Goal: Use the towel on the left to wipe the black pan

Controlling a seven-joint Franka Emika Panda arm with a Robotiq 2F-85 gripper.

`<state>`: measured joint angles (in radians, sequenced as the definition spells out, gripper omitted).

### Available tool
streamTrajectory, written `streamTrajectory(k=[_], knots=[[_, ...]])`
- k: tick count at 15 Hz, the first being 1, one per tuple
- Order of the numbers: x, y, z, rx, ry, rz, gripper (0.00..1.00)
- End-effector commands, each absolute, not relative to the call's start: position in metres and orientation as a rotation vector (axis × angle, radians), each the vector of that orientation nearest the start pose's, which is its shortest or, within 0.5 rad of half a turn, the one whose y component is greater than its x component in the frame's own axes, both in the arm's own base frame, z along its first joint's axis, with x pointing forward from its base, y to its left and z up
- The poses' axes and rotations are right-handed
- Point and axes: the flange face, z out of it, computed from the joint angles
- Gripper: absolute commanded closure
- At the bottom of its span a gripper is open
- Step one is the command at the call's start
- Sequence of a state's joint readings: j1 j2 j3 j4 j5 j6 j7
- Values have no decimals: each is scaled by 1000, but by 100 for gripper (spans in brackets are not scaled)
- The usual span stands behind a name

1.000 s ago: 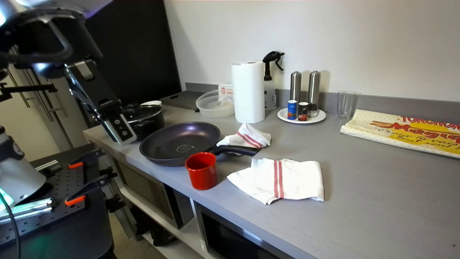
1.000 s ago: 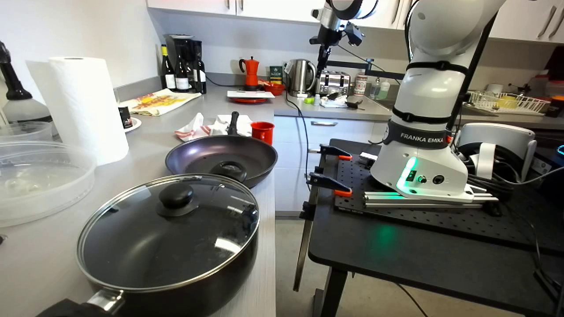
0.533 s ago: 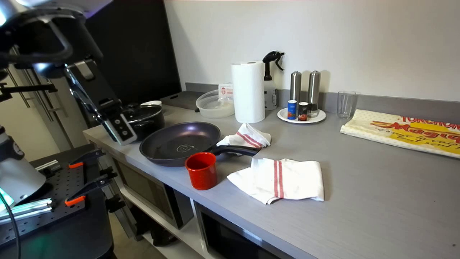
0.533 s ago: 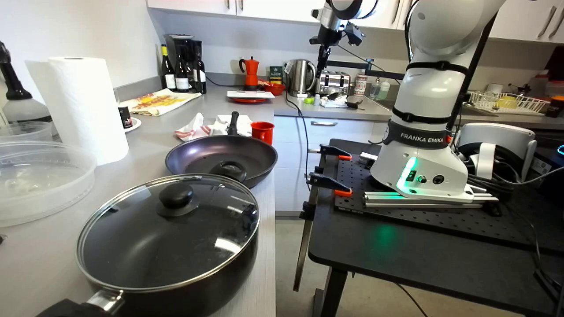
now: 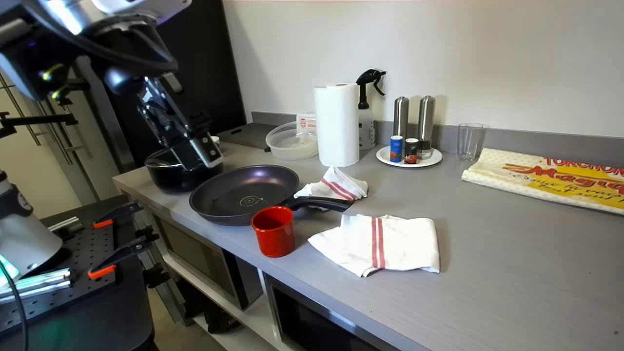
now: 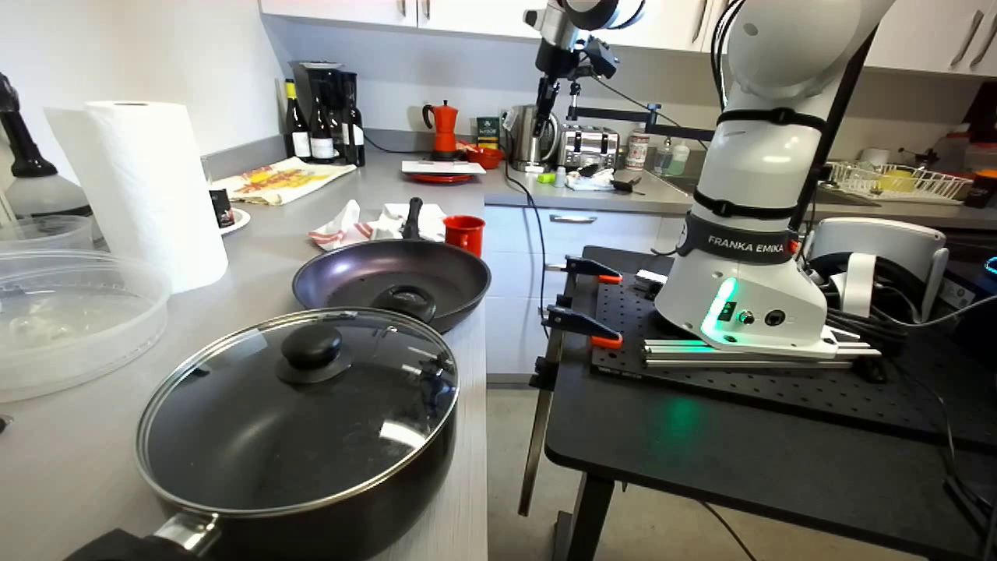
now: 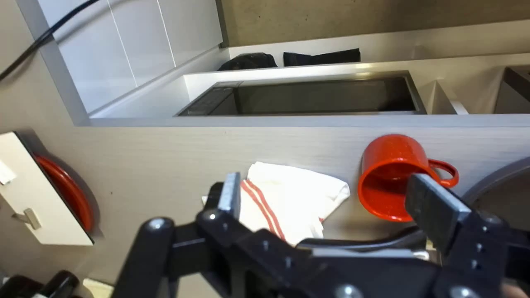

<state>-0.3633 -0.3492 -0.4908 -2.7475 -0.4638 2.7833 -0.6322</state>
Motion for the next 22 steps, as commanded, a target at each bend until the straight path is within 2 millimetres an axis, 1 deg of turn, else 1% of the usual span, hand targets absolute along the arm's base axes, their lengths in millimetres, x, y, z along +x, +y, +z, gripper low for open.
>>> streamTrajectory(k=[1, 4, 6, 9, 10, 12, 16, 19, 20, 22], knots=[[332, -265, 353, -3387, -412, -466, 0], [374, -243, 353, -3345, -454, -501, 0], [407, -229, 350, -3308, -451, -517, 0], [453, -211, 344, -3244, -381, -531, 0], [471, -203, 340, -3217, -354, -529, 0], [502, -192, 331, -3176, -300, -515, 0], [559, -185, 310, -3137, -173, -454, 0], [592, -187, 291, -3109, -72, -370, 0], [603, -187, 281, -3098, -29, -341, 0], [618, -189, 268, -3078, 68, -292, 0]])
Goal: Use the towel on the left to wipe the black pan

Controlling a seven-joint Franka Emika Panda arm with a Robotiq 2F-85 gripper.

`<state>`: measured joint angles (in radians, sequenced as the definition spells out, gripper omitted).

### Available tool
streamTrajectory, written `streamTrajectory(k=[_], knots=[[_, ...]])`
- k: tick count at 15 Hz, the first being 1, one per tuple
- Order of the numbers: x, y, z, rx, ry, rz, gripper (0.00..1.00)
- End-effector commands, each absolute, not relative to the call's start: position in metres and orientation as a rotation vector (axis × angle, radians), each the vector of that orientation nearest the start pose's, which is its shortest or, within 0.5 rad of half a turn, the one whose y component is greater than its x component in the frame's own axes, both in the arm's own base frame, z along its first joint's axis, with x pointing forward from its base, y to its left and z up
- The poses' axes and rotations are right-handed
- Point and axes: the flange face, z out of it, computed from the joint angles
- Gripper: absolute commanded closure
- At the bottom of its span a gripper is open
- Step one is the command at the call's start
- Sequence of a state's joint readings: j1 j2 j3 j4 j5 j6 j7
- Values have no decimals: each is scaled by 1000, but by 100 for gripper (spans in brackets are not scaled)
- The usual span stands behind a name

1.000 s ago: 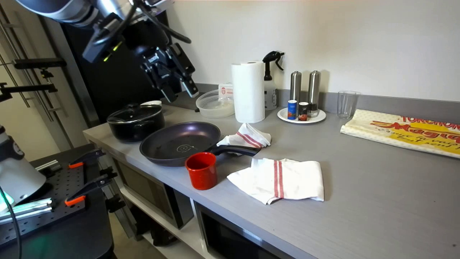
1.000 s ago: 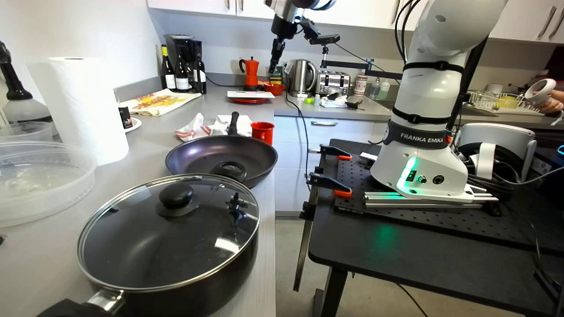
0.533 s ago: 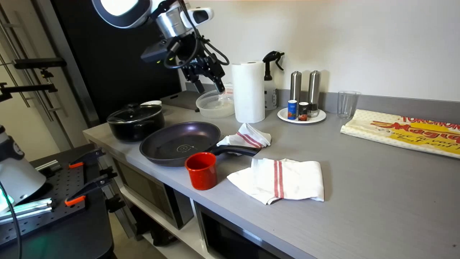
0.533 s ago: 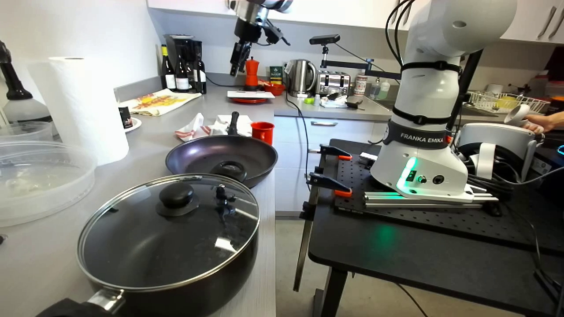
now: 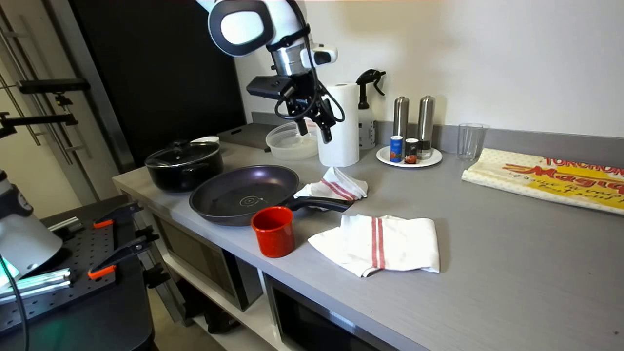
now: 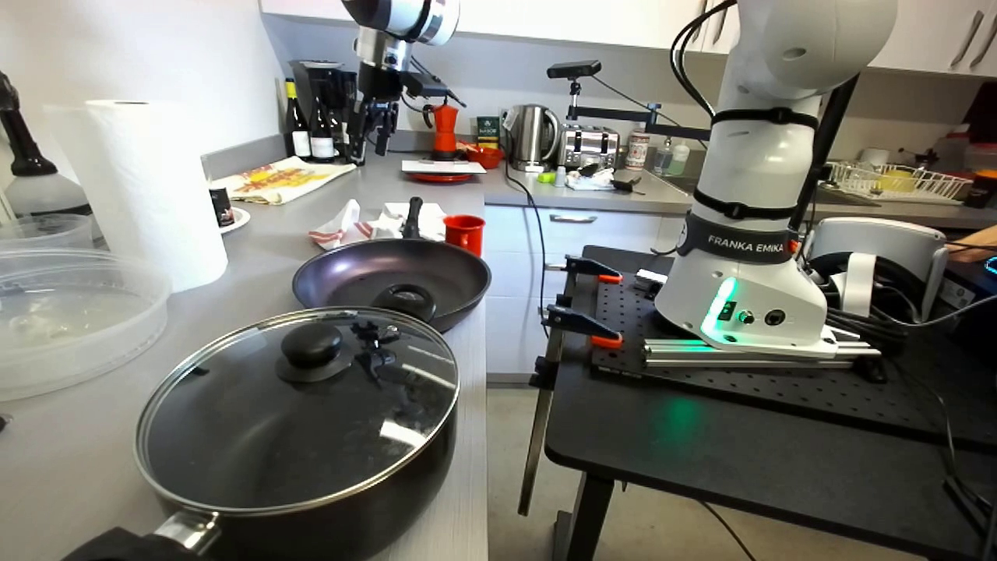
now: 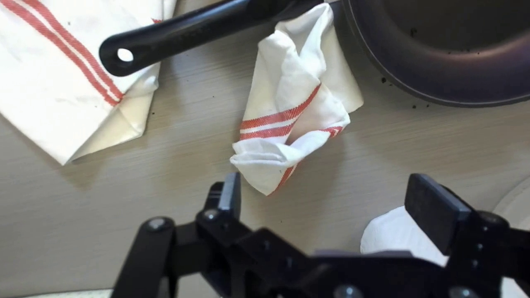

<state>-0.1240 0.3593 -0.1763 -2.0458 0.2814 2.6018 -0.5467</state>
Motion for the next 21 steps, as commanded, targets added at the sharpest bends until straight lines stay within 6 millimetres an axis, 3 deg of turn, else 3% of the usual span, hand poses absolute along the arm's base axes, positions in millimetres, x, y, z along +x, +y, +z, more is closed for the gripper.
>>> streamTrajectory(k=[1, 9, 15, 21], knots=[[624, -190, 260, -3072, 120, -273, 0], [651, -183, 202, -3042, 388, -218, 0], [653, -194, 168, -3041, 592, -230, 0], [649, -199, 145, -3039, 670, -231, 0]])
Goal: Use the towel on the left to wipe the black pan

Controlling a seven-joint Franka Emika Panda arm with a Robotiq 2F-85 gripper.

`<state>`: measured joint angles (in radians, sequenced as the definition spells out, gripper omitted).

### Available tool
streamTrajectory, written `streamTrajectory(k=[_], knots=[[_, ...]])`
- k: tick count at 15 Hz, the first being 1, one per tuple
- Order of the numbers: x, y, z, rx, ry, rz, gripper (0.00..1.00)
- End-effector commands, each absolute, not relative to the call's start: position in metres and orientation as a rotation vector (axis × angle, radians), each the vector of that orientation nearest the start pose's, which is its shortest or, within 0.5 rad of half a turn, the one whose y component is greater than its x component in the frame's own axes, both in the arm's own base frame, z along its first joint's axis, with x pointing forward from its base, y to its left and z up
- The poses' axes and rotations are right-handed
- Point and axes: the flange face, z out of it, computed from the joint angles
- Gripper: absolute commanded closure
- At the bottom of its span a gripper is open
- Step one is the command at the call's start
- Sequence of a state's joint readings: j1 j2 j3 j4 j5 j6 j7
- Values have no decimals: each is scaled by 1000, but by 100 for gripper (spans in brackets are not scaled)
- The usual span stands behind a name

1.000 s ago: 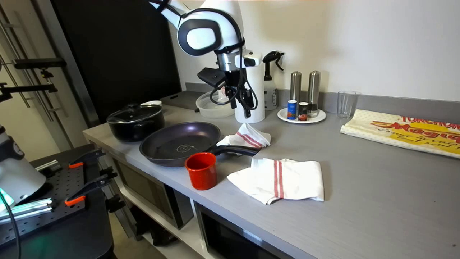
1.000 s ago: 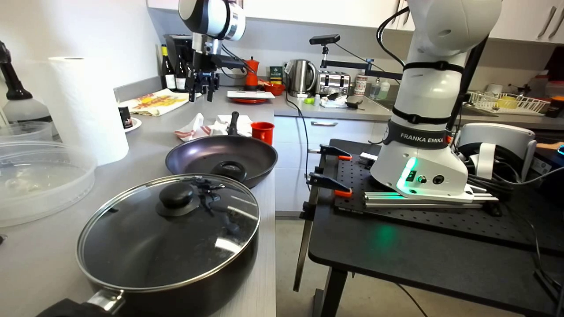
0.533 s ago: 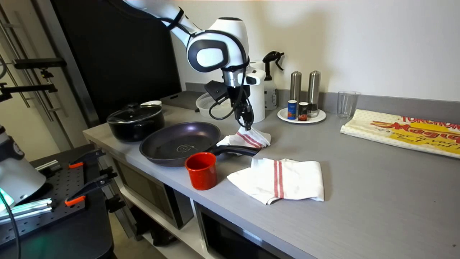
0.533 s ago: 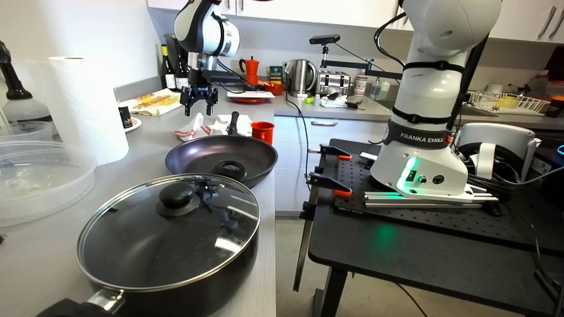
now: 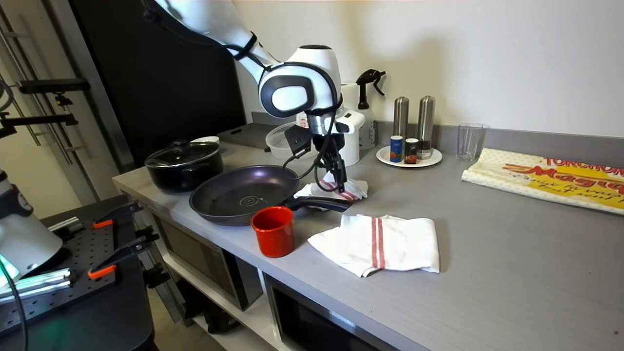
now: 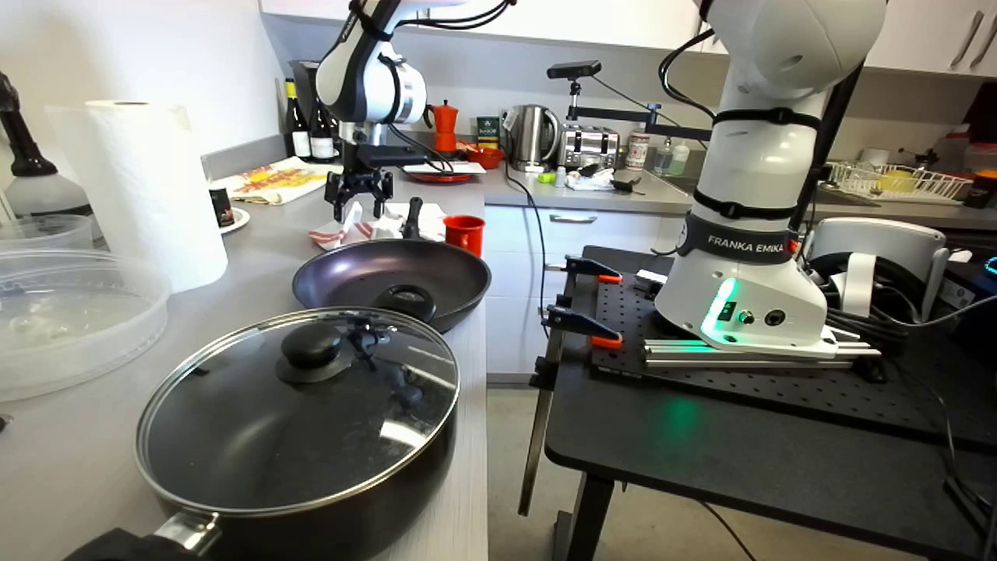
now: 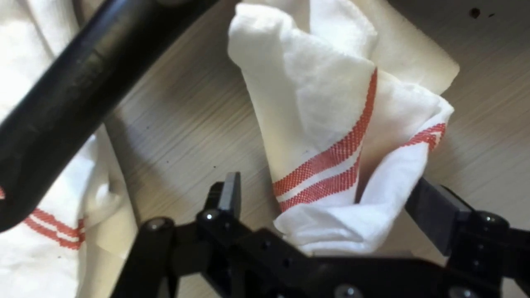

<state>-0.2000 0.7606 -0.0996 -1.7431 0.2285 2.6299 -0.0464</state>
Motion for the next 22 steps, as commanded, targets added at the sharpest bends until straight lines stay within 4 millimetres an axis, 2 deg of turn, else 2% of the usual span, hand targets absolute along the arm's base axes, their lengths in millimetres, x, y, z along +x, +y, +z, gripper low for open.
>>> streamTrajectory(k=[1, 11, 12, 14, 22], knots=[[648, -198, 141, -3035, 673, -221, 0], [643, -180, 134, -3016, 633, -185, 0], [642, -180, 133, -3014, 633, -186, 25], [640, -181, 131, -3014, 635, -179, 33], [632, -191, 135, -3010, 647, -181, 95]])
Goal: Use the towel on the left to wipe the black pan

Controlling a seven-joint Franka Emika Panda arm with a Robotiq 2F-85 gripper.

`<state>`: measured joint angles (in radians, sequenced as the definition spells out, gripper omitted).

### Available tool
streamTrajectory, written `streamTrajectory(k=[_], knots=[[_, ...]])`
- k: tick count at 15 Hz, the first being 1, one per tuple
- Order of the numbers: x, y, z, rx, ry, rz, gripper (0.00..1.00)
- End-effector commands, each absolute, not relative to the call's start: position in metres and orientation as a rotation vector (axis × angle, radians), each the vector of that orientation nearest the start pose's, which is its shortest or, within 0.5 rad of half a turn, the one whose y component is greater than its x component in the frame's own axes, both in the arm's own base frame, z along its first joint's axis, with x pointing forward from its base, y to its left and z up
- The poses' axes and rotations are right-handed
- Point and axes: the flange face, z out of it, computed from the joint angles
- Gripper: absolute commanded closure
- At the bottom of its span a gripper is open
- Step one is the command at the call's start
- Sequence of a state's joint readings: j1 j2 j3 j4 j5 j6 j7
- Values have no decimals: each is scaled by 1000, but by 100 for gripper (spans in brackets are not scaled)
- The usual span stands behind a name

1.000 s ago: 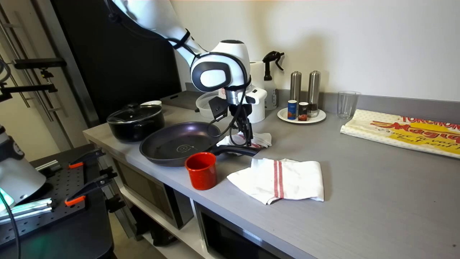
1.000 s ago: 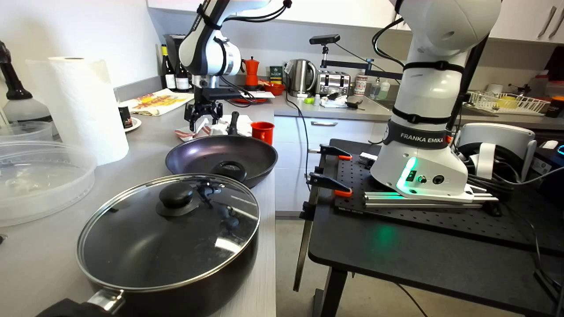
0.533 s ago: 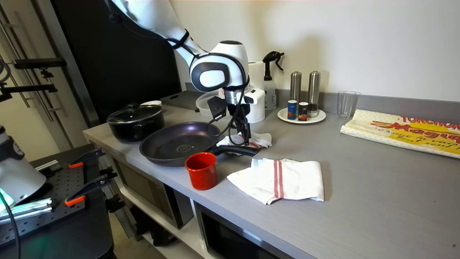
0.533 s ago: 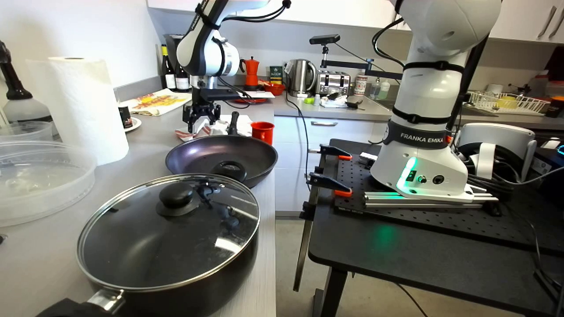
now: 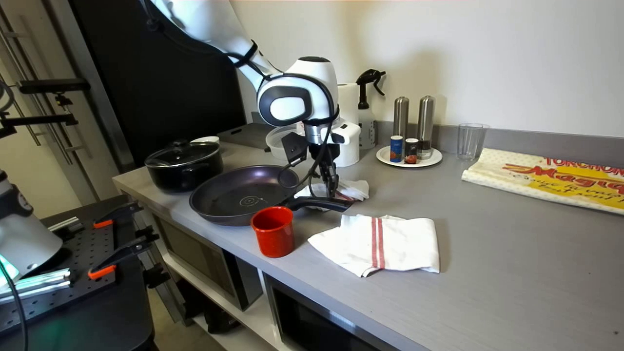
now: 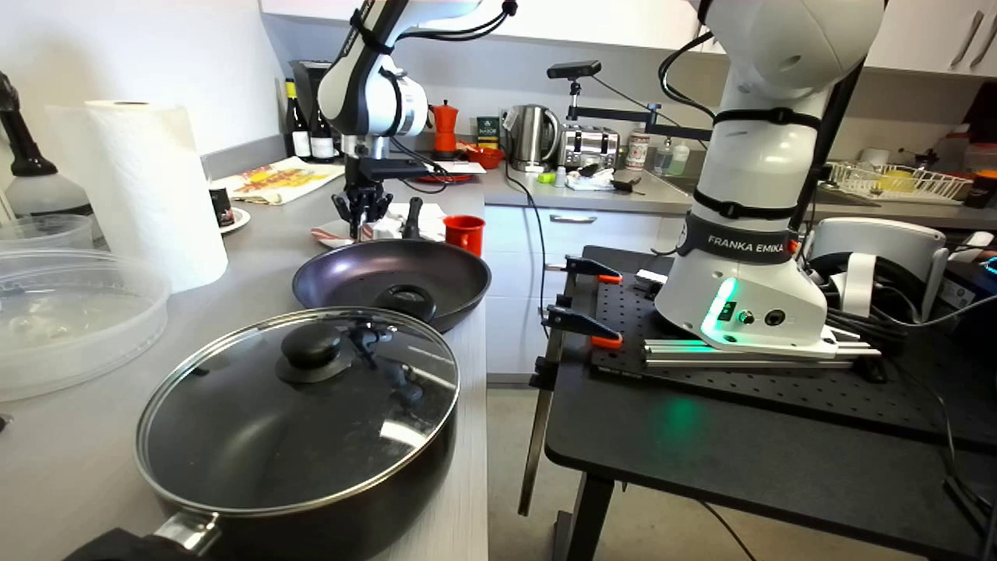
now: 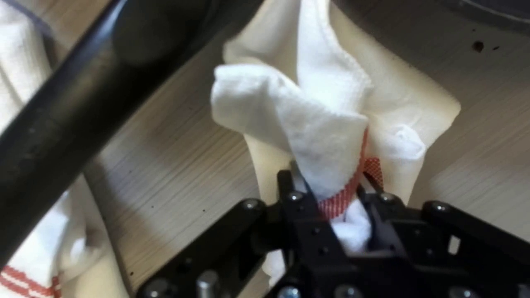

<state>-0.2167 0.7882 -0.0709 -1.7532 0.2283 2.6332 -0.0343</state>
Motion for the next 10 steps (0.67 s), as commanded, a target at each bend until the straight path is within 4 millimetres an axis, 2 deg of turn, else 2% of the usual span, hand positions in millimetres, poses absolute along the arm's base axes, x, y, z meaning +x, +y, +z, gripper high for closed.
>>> streamTrajectory(k=[1, 5, 10], knots=[[631, -191, 138, -3014, 641, -183, 100], [620, -188, 161, -3042, 558, -245, 96], [579, -174, 221, -3126, 314, -420, 96]])
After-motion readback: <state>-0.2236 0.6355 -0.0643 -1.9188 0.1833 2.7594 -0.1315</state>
